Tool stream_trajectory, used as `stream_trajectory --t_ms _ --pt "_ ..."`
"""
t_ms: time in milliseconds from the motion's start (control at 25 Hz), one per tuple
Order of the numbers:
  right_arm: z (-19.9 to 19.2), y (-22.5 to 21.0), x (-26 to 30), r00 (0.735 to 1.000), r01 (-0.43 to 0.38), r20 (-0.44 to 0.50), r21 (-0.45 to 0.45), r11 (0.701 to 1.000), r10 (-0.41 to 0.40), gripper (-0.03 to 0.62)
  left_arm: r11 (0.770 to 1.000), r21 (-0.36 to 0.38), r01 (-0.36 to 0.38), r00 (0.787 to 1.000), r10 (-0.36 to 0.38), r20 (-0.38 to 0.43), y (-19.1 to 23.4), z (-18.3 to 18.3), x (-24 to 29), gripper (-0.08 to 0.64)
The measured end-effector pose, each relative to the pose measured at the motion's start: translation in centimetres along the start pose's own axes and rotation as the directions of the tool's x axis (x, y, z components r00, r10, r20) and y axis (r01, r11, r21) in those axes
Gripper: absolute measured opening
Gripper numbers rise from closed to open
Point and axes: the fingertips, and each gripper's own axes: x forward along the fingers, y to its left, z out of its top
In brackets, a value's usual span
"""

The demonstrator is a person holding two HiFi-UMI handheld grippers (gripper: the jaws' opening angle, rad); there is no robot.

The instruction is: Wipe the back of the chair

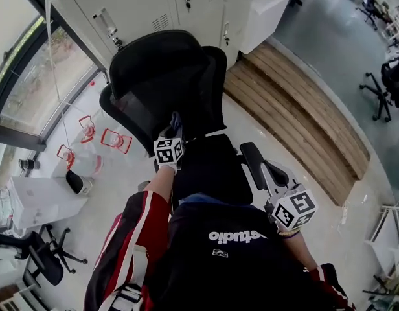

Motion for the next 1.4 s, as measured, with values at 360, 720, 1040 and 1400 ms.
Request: stream_trajectory --t_ms 360,720,1040,1400 --pt "0.5 4.3 3.8 0.988 -0.148 -0.057 -0.080 0.986 0.143 0.015 0.940 -0.160 -0.301 0.952 0.307 0.014 15.3 -4.2 -9.8 0.061" --pt "-0.4 4.6 5.0 0.986 -0.141 -0.101 -0.085 0.986 0.132 0.015 0.912 -0.166 -0.376 0.923 0.385 0.025 21.4 -3.8 -10.4 0.061" --pt "-1.8 3.9 4.9 0.987 -0.103 -0.130 -0.069 0.992 0.094 0.015 0.907 -0.159 -0.389 0.915 0.401 0.047 21.5 -4.2 -8.4 0.061" --pt "-2.6 3.5 4.9 0.988 -0.084 -0.129 -0.037 0.996 0.079 0.015 0.920 -0.170 -0.354 0.927 0.369 0.068 18.9 -3.6 -6.1 0.061"
